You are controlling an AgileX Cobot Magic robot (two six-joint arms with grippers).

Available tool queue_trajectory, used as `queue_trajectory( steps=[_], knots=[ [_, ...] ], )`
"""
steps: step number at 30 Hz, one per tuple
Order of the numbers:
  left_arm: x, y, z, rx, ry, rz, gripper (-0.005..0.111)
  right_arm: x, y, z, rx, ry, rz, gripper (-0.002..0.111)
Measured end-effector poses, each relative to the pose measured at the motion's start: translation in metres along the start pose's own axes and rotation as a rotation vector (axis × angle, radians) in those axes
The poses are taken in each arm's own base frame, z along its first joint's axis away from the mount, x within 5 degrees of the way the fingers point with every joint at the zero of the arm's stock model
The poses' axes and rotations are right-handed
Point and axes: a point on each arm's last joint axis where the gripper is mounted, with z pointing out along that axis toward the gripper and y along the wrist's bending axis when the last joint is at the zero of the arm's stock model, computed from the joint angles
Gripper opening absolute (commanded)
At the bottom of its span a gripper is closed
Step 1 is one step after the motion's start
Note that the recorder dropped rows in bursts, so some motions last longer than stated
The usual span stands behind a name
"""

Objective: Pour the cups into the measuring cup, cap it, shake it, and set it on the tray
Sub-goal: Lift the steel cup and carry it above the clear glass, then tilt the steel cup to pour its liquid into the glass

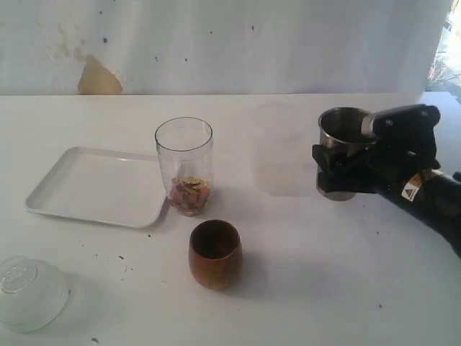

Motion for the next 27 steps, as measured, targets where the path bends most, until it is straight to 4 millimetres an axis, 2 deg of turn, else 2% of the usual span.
queue_trajectory(
  steps=[3,6,10,12,17,19,27],
  knots=[
    [0.000,0.000,0.000,0.000,0.000,0.000,0.001,-0.039,0.014,-0.003,-0.044,0.008,-0.062,0.000],
    [0.000,0.000,0.000,0.000,0.000,0.000,0.001,-0.066,0.031,0.001,-0.093,-0.003,-0.097,0.000],
    [0.000,0.000,0.000,0.000,0.000,0.000,0.001,-0.104,0.060,0.018,-0.159,-0.038,-0.140,0.000],
    [0.000,0.000,0.000,0.000,0.000,0.000,0.001,-0.116,0.071,0.032,-0.180,-0.045,-0.159,0.000],
    [0.000,0.000,0.000,0.000,0.000,0.000,0.001,-0.122,0.081,0.078,-0.190,-0.012,-0.215,0.000],
    [0.000,0.000,0.000,0.000,0.000,0.000,0.001,-0.123,0.081,0.090,-0.191,-0.015,-0.228,0.000],
    [0.000,0.000,0.000,0.000,0.000,0.000,0.001,-0.132,0.090,0.109,-0.252,-0.094,-0.430,0.000]
  ],
)
